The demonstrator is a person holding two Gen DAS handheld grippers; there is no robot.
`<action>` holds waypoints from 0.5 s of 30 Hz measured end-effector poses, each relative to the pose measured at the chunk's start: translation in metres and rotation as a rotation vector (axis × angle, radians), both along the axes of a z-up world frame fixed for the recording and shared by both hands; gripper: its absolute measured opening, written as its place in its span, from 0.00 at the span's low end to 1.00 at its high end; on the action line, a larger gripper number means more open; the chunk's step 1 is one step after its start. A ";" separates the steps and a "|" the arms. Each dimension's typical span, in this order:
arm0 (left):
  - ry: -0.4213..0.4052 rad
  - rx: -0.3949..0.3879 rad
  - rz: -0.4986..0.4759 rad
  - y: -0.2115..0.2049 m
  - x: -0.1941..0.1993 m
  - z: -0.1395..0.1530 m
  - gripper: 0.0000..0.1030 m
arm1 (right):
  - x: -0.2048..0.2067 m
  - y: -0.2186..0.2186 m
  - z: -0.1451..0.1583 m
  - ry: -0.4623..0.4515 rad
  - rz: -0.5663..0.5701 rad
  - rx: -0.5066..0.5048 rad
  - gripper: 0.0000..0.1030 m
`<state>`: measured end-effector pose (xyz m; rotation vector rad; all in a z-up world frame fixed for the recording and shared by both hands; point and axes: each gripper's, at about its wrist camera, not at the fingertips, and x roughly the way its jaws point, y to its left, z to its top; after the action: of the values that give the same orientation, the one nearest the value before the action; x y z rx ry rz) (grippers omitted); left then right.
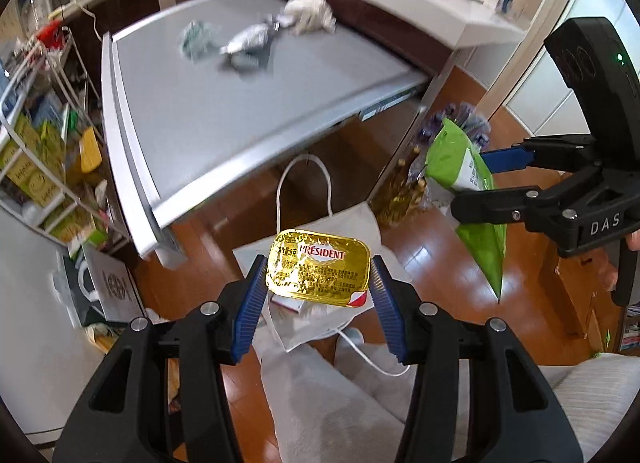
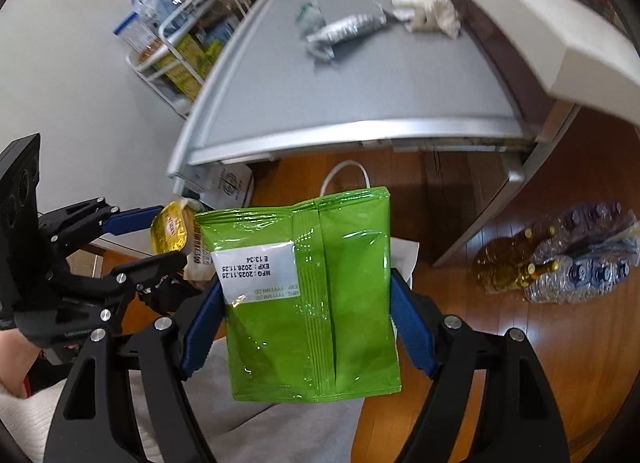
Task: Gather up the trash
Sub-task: 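Lift and carry the butter tin and green bag down over the paper bag, then open both tools to drop the tin and green bag into the paper bag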
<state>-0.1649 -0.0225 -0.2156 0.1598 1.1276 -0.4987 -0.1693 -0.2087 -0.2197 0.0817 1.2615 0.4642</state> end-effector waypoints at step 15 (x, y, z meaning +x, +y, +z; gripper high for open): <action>0.130 0.043 0.025 -0.003 0.024 -0.059 0.50 | 0.029 0.012 -0.070 0.113 -0.042 -0.045 0.74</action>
<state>-0.1411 -0.0255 -0.2747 0.1520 1.2663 -0.4674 -0.1406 -0.1969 -0.2895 0.0972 1.3776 0.3996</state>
